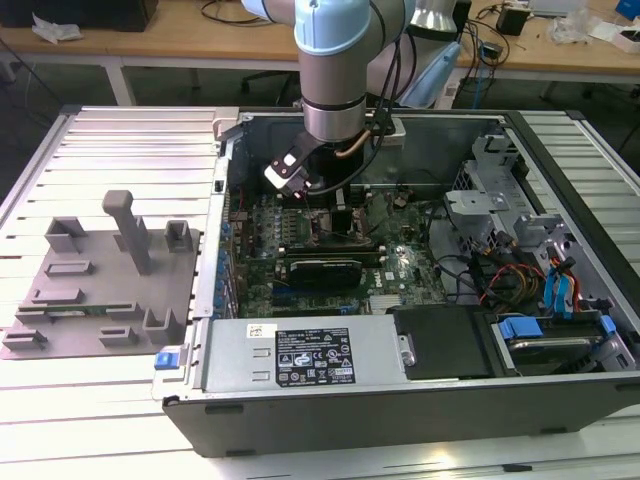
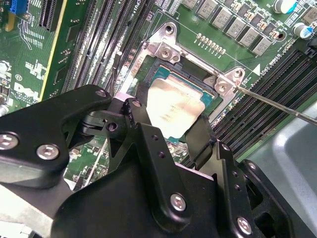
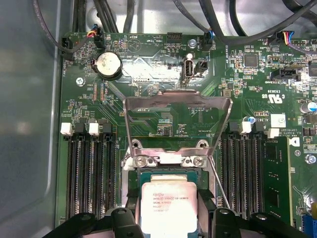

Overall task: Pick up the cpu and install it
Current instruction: 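Place the cpu into insertion slot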

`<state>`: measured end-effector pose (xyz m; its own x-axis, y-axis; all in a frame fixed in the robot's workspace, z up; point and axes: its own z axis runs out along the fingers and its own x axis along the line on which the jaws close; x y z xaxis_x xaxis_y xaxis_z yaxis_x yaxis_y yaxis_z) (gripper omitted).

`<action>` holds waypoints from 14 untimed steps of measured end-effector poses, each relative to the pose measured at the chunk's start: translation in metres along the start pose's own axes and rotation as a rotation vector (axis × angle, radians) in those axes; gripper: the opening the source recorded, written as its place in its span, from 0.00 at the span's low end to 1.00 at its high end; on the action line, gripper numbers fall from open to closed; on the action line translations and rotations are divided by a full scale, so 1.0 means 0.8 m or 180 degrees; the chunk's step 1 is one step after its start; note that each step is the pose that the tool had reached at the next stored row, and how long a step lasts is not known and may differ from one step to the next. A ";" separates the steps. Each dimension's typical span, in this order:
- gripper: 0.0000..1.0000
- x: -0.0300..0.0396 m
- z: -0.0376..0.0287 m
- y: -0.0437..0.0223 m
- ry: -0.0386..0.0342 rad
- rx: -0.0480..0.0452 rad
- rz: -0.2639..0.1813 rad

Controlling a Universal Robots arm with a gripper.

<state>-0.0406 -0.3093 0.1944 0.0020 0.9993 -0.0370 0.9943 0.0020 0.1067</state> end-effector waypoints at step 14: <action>0.40 -0.0004 -0.0407 0.0044 0.0000 0.0000 0.0000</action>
<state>-0.0406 -0.3084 0.2272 0.0020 0.9993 -0.0369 0.9943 0.0019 0.1067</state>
